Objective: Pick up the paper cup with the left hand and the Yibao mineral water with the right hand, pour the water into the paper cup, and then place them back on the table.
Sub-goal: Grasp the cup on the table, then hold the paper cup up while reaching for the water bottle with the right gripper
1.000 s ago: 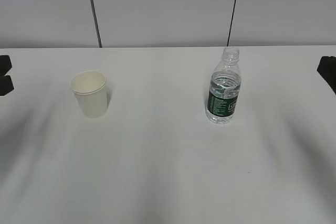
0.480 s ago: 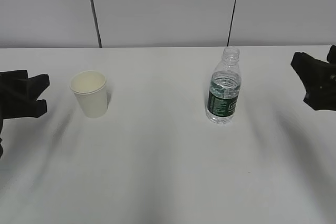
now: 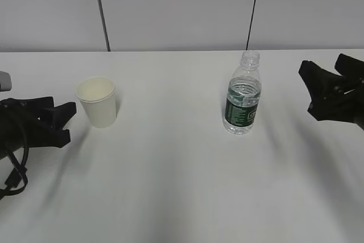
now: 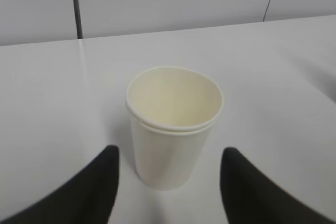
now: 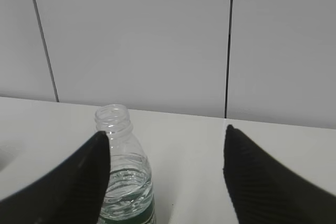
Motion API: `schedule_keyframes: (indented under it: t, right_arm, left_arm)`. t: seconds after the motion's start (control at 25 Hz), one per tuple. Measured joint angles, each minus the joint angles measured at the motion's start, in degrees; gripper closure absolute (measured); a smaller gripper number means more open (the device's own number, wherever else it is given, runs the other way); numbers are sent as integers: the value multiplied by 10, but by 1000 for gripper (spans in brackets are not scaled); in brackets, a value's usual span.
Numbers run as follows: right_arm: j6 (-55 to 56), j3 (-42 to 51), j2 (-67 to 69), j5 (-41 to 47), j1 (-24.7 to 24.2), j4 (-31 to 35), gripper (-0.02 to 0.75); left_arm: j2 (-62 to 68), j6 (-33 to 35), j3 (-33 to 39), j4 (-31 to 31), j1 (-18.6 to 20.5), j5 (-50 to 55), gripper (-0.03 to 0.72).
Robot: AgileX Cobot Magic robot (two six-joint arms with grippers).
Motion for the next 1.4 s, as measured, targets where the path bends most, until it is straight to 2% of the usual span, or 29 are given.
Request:
schedule_keyframes:
  t: [0.2, 0.36, 0.68, 1.4]
  right_arm:
    - [1, 0, 47, -34, 0, 0, 239]
    - [1, -1, 69, -53, 0, -4, 239]
    - [2, -2, 111, -59, 0, -4, 239]
    - [3, -2, 126, -60, 0, -4, 239]
  left_arm:
    - [76, 0, -5, -2, 0, -28, 189]
    - [117, -1, -9, -4, 0, -27, 140]
    - [135, 7, -60, -4, 0, -29, 131]
    - [210, 7, -171, 45, -1, -29, 129]
